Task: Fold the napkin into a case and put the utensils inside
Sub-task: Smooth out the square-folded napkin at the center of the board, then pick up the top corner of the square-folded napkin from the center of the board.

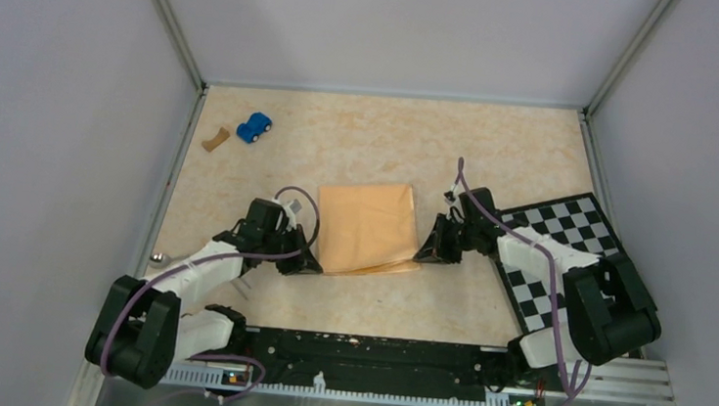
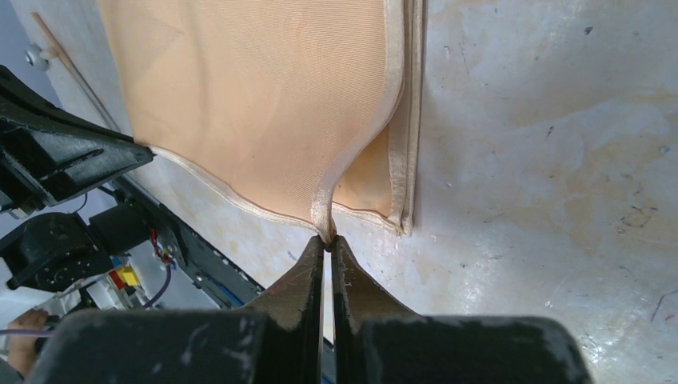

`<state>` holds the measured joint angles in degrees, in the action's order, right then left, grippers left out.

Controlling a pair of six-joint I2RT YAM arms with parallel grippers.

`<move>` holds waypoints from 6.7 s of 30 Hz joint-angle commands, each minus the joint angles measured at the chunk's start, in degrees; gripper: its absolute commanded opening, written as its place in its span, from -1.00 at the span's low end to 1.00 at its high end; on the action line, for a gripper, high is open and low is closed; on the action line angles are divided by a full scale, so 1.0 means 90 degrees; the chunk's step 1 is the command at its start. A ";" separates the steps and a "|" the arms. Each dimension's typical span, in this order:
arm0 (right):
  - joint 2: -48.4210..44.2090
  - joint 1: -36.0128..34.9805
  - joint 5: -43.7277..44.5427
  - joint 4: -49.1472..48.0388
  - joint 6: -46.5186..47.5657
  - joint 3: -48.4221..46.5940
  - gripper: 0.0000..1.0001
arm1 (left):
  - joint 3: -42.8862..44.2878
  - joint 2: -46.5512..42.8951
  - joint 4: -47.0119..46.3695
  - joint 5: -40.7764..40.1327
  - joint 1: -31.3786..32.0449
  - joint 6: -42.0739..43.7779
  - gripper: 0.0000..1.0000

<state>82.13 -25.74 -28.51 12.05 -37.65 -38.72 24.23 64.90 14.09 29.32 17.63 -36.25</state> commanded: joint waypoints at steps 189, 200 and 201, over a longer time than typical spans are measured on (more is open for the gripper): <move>0.0053 0.1146 -0.0201 -0.0442 0.0393 0.0165 -0.28 | 0.1102 0.2101 -0.1819 -0.0037 0.0359 0.0766 0.54; 0.0240 0.1141 -0.0505 -0.0800 0.0259 0.0274 -0.31 | 0.1043 0.2087 -0.1858 -0.0016 0.0368 0.0746 0.54; 0.0242 0.1141 -0.0528 -0.0803 0.0245 0.0267 -0.33 | 0.1045 0.2088 -0.1858 -0.0011 0.0374 0.0746 0.54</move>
<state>83.85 -15.84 -31.64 7.97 -34.81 -35.68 34.76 84.27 -1.80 29.23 20.60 -29.93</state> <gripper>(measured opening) 0.349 0.769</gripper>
